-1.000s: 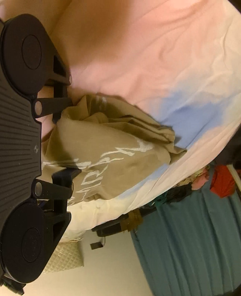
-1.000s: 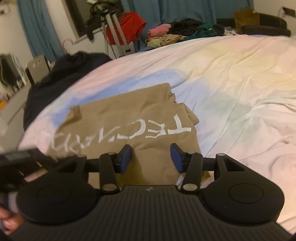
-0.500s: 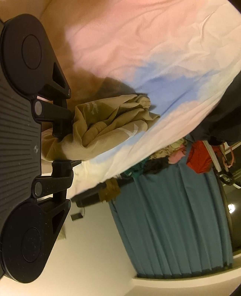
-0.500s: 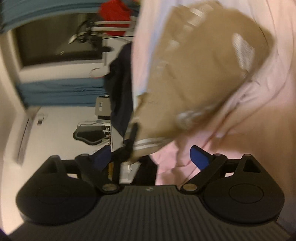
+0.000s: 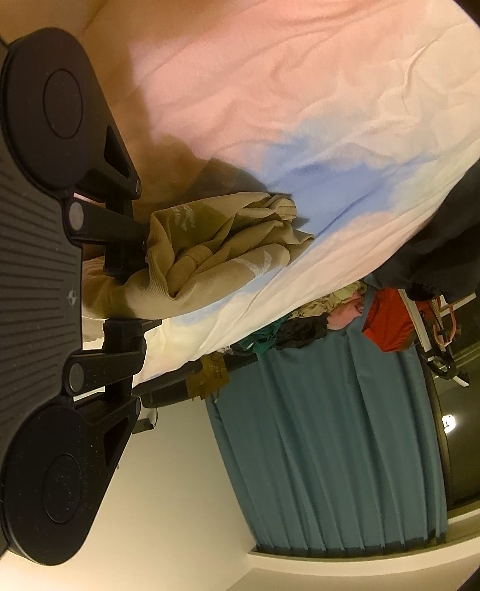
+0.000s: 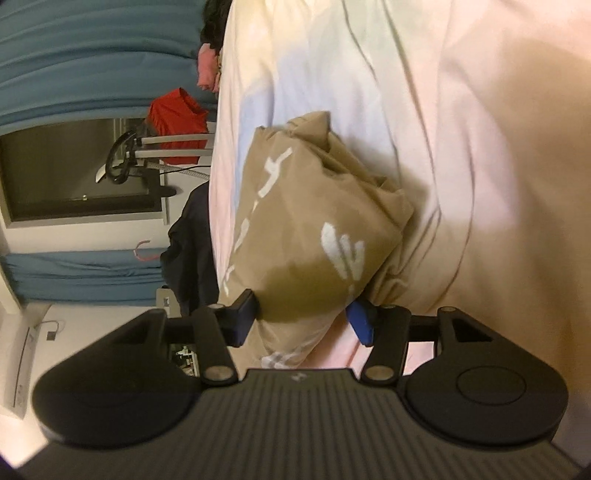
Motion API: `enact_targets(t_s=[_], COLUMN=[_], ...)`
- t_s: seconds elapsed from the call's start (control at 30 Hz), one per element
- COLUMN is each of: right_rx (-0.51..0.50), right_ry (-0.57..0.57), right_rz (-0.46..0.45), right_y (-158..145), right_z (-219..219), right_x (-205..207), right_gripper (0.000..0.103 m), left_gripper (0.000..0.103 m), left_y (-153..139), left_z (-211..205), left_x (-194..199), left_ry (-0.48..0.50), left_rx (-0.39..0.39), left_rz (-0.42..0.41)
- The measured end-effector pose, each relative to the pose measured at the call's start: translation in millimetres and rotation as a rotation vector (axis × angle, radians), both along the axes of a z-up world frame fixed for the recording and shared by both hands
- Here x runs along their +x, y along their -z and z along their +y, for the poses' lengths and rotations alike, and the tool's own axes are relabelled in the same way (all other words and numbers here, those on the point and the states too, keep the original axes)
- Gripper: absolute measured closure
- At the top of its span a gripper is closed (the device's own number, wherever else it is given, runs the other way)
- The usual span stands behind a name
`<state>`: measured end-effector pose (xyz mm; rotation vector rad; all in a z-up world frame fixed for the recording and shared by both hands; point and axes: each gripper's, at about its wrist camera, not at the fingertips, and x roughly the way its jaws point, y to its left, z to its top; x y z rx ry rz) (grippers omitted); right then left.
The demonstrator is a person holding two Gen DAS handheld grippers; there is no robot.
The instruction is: Fold clothes
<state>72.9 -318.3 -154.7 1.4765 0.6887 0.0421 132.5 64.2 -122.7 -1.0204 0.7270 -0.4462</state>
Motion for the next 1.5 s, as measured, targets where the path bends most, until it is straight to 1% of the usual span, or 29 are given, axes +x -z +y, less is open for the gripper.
enact_targets(t_s=[0.03, 0.1, 0.17, 0.23, 0.33, 0.43, 0.53, 0.6, 0.7, 0.73, 0.8, 0.87, 0.97, 1.07, 1.1, 1.17, 1.27, 1.3, 1.33, 1.4, 1.43, 1.5], right_rx=[-0.015, -0.044, -0.079, -0.144, -0.22, -0.245, -0.254, -0.261, -0.3, -0.306, -0.305, -0.323, -0.388, -0.44, -0.466, -0.558, -0.69, -0.719, -0.74, -0.75, -0.75, -0.709], right_ry=[0.001, 0.003, 0.006, 0.011, 0.03, 0.045, 0.053, 0.058, 0.077, 0.089, 0.119, 0.153, 0.212, 0.286, 0.31, 0.352, 0.41, 0.413, 0.412, 0.377, 0.352, 0.299], right_rz=[-0.012, -0.036, -0.063, -0.114, -0.174, -0.218, -0.225, -0.22, -0.204, -0.195, -0.178, -0.156, -0.139, -0.162, -0.174, -0.207, -0.249, -0.237, -0.222, -0.163, -0.127, -0.049], right_y=[-2.8, -8.3, -15.2, -32.4, -63.2, -92.7, -115.2, -129.8, -148.3, -152.1, -155.9, -159.0, -167.3, -183.8, -189.0, -195.3, -201.9, -194.1, -184.9, -154.9, -137.8, -99.5], right_z=[-0.3, -1.0, -1.6, -2.1, -5.1, -10.1, -21.2, -36.4, -68.0, -78.2, -99.4, -122.7, -159.6, -198.5, -210.2, -226.3, -249.3, -253.1, -256.6, -259.5, -260.1, -259.8], right_x=[-0.1, -0.3, -1.1, -7.2, -25.5, -52.9, -87.1, -104.8, -120.0, -120.9, -114.2, -99.9, -68.2, -32.4, -21.0, -1.4, 27.9, 37.4, 45.7, 54.6, 57.6, 55.0], right_gripper=[0.047, 0.064, 0.071, 0.072, 0.073, 0.073, 0.073, 0.073, 0.073, 0.073, 0.073, 0.073, 0.073, 0.074, 0.074, 0.074, 0.074, 0.074, 0.074, 0.074, 0.074, 0.074], left_gripper=[0.083, 0.083, 0.083, 0.083, 0.083, 0.083, 0.083, 0.083, 0.083, 0.083, 0.083, 0.083, 0.083, 0.083, 0.083, 0.081, 0.081, 0.081, 0.08, 0.079, 0.079, 0.079], left_y=[-0.2, -2.1, -5.2, -12.4, -29.9, -55.8, -81.6, -98.6, -111.4, -113.7, -118.8, -123.7, -133.0, -150.7, -157.6, -168.6, -159.0, -155.8, -142.0, -113.4, -90.8, -46.3], left_z=[1.5, 1.5, 1.0, 1.3, -0.4, -4.8, -13.8, -28.8, -59.9, -72.4, -102.0, -137.9, -194.6, -252.2, -271.4, -308.4, -346.9, -359.7, -366.7, -376.0, -374.5, -365.4], left_x=[-2.2, -2.2, -4.2, -12.0, -29.1, -48.3, -66.1, -71.7, -64.1, -57.9, -39.5, -13.9, 29.0, 70.9, 86.0, 111.3, 137.8, 146.5, 151.3, 157.3, 157.4, 152.9], left_ry=[0.002, 0.006, 0.016, 0.034, 0.068, 0.113, 0.18, 0.253, 0.34, 0.361, 0.404, 0.453, 0.518, 0.535, 0.54, 0.56, 0.567, 0.569, 0.562, 0.556, 0.568, 0.591], left_rx=[0.005, 0.022, 0.04, 0.069, 0.032, 0.015, -0.001, 0.022, 0.028, 0.029, 0.054, 0.09, 0.138, 0.168, 0.177, 0.232, 0.271, 0.284, 0.308, 0.36, 0.376, 0.398], left_rz=[-0.002, -0.012, -0.027, -0.054, -0.073, -0.088, -0.071, -0.075, -0.005, 0.019, 0.028, 0.02, 0.013, -0.058, -0.1, -0.215, -0.256, -0.269, -0.266, -0.256, -0.229, -0.163])
